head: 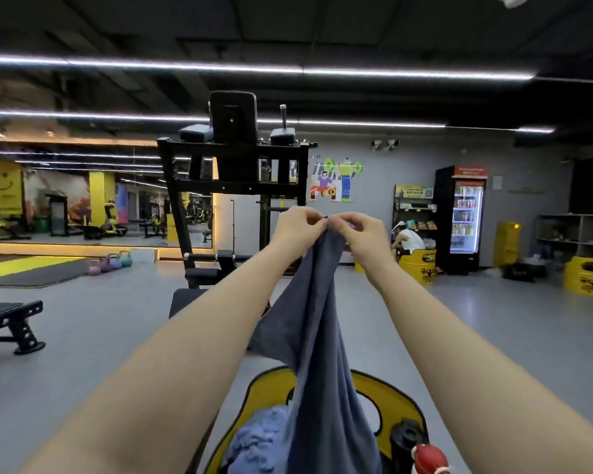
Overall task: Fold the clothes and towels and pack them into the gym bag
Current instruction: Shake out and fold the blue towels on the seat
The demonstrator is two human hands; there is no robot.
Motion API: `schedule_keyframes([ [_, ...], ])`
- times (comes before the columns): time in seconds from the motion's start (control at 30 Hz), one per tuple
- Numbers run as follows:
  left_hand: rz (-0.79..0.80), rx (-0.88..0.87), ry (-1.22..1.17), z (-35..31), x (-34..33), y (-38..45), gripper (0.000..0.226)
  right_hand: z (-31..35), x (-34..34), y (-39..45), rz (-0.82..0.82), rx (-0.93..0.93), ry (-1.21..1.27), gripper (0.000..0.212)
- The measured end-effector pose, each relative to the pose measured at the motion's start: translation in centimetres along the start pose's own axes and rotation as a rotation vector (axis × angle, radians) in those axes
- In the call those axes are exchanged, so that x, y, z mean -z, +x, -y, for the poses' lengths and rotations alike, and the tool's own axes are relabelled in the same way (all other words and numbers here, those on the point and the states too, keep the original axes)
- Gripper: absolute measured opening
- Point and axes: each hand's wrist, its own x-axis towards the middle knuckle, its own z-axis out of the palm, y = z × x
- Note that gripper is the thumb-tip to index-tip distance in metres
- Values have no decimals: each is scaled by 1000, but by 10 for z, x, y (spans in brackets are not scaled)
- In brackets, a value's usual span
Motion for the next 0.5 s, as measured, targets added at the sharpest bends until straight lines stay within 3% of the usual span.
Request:
schedule_keyframes([
  [0.33, -114, -94, 47, -51, 32, -15, 19, 63, 19, 1, -129, 138, -132, 6],
  [0.5, 39, -56, 80, -53, 46, -24, 13, 75, 26, -5, -115, 162, -203, 9],
])
